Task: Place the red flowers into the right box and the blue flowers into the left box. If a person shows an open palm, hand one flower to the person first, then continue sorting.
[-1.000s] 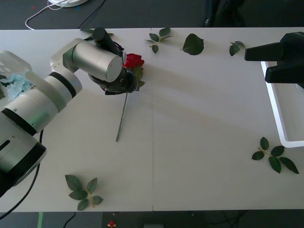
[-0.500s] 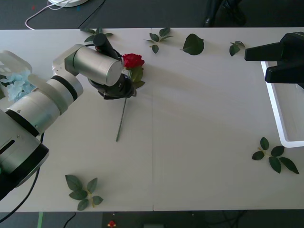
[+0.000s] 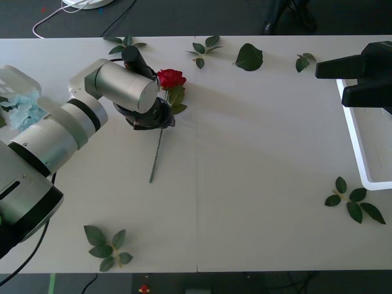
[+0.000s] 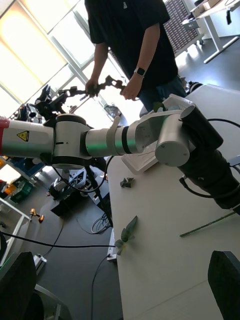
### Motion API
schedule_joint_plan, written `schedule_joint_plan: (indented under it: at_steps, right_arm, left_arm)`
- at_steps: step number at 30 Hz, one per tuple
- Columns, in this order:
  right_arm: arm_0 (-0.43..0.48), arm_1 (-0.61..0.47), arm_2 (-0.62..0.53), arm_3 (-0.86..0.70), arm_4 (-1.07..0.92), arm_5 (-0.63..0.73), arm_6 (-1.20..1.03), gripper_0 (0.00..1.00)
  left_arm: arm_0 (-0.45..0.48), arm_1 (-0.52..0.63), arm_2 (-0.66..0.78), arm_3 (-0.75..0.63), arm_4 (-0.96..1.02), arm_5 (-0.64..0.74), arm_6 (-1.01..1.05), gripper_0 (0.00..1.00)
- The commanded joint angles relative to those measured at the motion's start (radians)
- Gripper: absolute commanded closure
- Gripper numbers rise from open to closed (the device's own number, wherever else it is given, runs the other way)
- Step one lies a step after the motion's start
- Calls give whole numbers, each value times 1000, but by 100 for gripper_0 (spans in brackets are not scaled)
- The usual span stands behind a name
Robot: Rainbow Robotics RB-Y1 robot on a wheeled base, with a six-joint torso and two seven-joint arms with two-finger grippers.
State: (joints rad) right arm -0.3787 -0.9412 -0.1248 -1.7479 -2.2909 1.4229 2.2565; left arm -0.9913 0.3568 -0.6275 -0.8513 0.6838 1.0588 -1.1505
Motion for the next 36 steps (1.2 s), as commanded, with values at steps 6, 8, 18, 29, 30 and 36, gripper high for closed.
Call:
schedule_joint_plan:
  at_steps: [6,8,18,29,30,36]
  right_arm:
    - [9,-24,-13,-27,-13,-2,-25,0]
    - [9,-24,-13,-27,-13,-2,-25,0]
    - [9,-24,-13,-27,-13,-2,-25,0]
    - [9,-24,-13,-27,-13,-2,-25,0]
    - [9,-24,-13,-27,-13,-2,-25,0]
    - [9,-24,-13,-27,-13,-2,-25,0]
  left_arm:
    - [13,7,-61,-8,-29,-22,-40,0]
    - [14,7,-63,-8,-35,-25,-41,0]
    - [14,8,-70,-8,-75,-25,-54,100]
    - [14,14,-69,-8,-73,-60,-49,100]
    - [14,16,-69,-8,-72,-65,-48,100]
    - [11,44,-57,-9,-72,-115,-48,100]
